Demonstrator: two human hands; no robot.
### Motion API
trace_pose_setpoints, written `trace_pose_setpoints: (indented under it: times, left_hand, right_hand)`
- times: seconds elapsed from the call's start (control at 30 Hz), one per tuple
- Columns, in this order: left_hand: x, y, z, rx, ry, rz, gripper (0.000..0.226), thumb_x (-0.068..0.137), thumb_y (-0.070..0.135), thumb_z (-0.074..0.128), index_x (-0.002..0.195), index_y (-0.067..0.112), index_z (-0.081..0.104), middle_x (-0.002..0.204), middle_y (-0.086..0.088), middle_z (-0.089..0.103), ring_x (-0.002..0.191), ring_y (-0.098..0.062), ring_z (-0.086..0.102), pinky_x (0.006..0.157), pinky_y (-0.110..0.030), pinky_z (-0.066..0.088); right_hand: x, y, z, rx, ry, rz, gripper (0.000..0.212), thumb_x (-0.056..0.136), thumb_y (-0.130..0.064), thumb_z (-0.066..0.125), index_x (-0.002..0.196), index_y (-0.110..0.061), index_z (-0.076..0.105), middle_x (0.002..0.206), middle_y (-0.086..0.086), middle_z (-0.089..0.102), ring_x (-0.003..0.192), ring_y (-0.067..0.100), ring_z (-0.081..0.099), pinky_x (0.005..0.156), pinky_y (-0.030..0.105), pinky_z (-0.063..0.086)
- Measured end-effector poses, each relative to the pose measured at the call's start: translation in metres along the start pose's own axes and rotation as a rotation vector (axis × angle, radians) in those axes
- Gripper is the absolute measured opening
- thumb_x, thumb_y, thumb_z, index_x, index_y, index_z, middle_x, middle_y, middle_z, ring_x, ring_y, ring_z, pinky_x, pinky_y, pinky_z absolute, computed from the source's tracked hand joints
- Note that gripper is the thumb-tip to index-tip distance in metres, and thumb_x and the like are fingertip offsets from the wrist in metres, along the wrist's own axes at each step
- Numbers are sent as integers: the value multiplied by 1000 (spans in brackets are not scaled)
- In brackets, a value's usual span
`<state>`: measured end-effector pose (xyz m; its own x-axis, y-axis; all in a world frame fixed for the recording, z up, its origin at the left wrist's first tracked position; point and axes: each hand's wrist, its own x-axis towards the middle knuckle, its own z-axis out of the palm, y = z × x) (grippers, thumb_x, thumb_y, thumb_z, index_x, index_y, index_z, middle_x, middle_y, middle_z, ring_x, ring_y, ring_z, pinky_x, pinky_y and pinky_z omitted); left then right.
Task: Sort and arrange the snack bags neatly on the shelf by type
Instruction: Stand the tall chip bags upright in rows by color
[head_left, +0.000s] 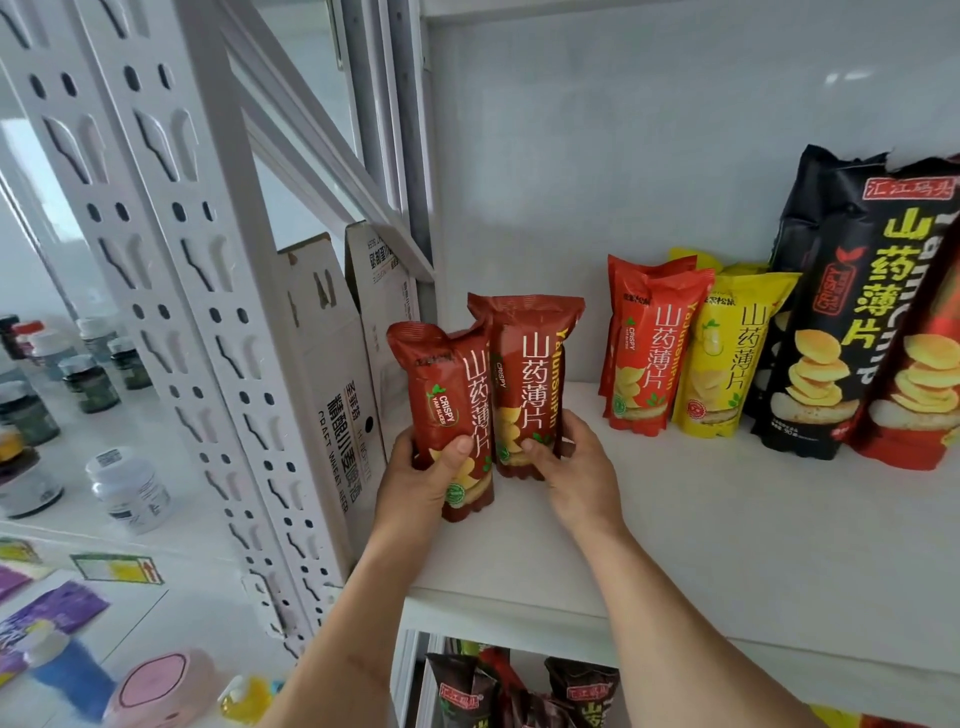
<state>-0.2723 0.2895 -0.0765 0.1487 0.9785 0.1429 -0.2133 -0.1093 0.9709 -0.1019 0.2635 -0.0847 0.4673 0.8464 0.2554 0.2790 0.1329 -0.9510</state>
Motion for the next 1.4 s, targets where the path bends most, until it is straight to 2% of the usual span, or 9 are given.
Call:
trace_pose_setpoints:
  times: [0.17, 0.27, 0.37, 0.5, 0.6, 0.77, 0.93, 1.1, 1.4]
  left_hand:
    - [-3, 3, 2, 43, -157, -17, 45, 81, 34, 72, 124, 24, 62, 104, 5, 78, 93, -12, 75, 70, -22, 57]
    - [1, 3, 2, 91, -230, -33, 57, 78, 49, 75, 129, 29, 61, 113, 7, 76, 104, -14, 72, 86, -29, 55]
    - [5, 2, 2, 163, -303, -45, 78, 67, 69, 76, 135, 34, 56, 119, 10, 73, 106, -9, 71, 97, -34, 54]
    - [5, 4, 7, 156, -382, -35, 103, 51, 84, 74, 138, 35, 52, 125, 11, 70, 111, -6, 68, 90, -23, 52]
    - [7, 6, 11, 75, -394, -16, 97, 59, 89, 64, 137, 32, 53, 128, 6, 70, 118, -11, 66, 98, -31, 50]
    - [10, 3, 27, 22, -406, -32, 100, 58, 90, 63, 138, 32, 50, 128, 1, 70, 116, -16, 67, 97, -37, 54]
    - [28, 0, 27, -45, -320, -9, 122, 55, 88, 69, 155, 29, 30, 146, -2, 56, 130, -18, 58, 111, -50, 44]
    - [54, 9, 34, 22, -423, 40, 118, 59, 83, 72, 155, 29, 28, 146, -4, 55, 132, -23, 56, 110, -52, 44]
    - [71, 4, 55, 1, -499, 26, 125, 41, 87, 76, 146, 29, 41, 128, 6, 68, 110, -8, 69, 80, -21, 57]
  right_hand:
    - [-8, -13, -4, -30, -65, 25, 42, 100, -40, 51, 141, -31, 46, 128, -13, 60, 122, 11, 56, 92, 16, 43]
    - [-15, -23, -10, -34, -47, 28, 56, 102, -48, 39, 151, -22, 34, 148, -5, 47, 134, 13, 46, 98, 18, 32]
    - [-25, -29, -14, 23, -73, 42, 63, 97, -54, 42, 151, -22, 33, 135, -18, 48, 114, -6, 51, 83, -1, 33]
    - [-43, -35, -19, 48, -113, 46, 85, 80, -63, 57, 152, -28, 28, 148, -11, 44, 117, -8, 47, 87, 11, 36]
    - [-51, -36, -20, -31, -147, 19, 66, 84, -41, 73, 135, -36, 32, 113, -29, 44, 90, -30, 47, 75, -1, 37]
    - [-51, -24, -11, -342, -53, -73, 91, 69, -61, 78, 144, -38, 33, 135, -17, 43, 121, 2, 43, 100, 28, 42]
    - [-51, -22, -6, -428, 15, -54, 78, 73, -60, 75, 138, -32, 41, 135, -11, 47, 121, 9, 49, 87, 23, 39]
    - [-46, -24, -4, -408, 52, 18, 73, 75, -56, 77, 132, -25, 43, 126, -10, 49, 110, 6, 50, 85, 25, 44]
    - [-27, -26, -5, -290, 64, 94, 71, 78, -46, 79, 131, -22, 41, 116, -11, 54, 100, 8, 56, 84, 25, 51]
